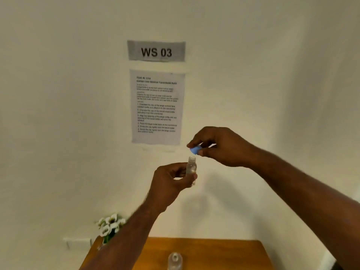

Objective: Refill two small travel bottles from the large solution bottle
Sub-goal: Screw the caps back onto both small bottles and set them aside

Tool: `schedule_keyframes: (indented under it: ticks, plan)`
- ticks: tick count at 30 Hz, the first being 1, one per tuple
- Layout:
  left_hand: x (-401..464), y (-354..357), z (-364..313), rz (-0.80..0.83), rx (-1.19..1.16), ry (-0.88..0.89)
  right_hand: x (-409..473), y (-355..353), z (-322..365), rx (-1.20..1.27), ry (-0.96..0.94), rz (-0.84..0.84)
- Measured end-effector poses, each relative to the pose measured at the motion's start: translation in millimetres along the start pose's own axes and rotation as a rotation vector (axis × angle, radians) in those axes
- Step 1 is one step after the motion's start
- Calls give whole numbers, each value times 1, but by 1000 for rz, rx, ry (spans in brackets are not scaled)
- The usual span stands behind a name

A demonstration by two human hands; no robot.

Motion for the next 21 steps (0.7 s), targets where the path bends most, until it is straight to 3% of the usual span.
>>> schedule_keyframes:
  ticks: [4,11,21]
  plan:
    - [16,7,-33,-24,-23,49,17,-26,20,-210,-94,118]
    - [24,14,-69,-24,-16,76,32,-53,38,-316,-145,168]
    - [19,14,-90,-4,-56,93,44,-70,45,-344,-14,66]
Point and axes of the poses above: each hand's wrist, its own x-axis towards the middle knuckle, its own y-axis out of the palm, z = x × y, the point moved 6 cm from there along x, towards the middle knuckle, and after that the axes turned 2 degrees about -z, right-handed, at the moved point
